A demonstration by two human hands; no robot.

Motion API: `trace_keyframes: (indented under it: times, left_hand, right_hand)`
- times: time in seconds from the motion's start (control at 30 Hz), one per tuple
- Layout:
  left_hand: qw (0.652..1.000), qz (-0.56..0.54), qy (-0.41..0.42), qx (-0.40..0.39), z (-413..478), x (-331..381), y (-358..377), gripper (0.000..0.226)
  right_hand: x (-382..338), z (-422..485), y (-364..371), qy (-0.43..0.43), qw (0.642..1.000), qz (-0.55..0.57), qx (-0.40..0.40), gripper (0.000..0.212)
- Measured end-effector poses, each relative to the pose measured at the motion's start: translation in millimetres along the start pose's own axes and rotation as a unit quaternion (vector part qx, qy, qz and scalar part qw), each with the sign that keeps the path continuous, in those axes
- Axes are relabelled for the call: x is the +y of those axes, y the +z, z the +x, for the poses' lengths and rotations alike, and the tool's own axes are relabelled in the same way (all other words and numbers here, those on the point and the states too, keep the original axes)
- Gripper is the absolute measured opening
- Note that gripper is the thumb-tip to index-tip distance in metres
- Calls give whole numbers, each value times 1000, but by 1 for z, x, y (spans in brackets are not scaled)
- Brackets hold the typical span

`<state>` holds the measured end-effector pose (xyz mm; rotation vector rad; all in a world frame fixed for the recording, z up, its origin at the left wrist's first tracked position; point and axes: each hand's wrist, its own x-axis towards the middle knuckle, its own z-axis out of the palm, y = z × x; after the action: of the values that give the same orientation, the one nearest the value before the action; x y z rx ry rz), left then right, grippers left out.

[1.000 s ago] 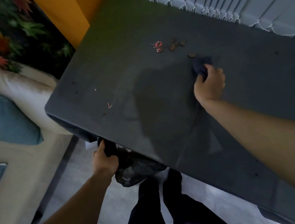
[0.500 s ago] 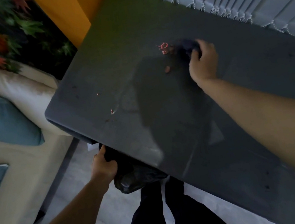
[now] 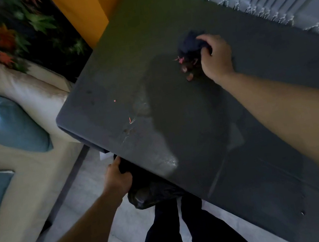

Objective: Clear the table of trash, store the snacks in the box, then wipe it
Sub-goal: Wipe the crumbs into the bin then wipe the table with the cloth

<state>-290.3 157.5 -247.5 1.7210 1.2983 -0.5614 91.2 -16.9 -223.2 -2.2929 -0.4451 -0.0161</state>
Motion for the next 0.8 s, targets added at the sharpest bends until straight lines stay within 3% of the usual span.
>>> trace_keyframes:
  times: [0.1,0.27,0.43,0.63,0.8]
  left_hand:
    - [1000,-4,-3,-7,-1,2,0,76]
    - [1000,-10,1,-10,-3,0,0,81]
    - [1000,-13,10,-15,-6,-2,3,80]
    - [999,-21,22,-9,-12,-4,9,84]
    - [999,-25,27,-8,-15,-8,11,83]
  right_hand:
    - [-5,4,5,55,998,-24,-11,41]
    - [-28,-25,12,-35,987,32,-154,35]
    - [-21,-33,0,-43,998,1,-45,38]
    - [-36,-87,0,-69,985,44,-151,34]
    - [-33,-97,-3,-30,997,38,-64,35]
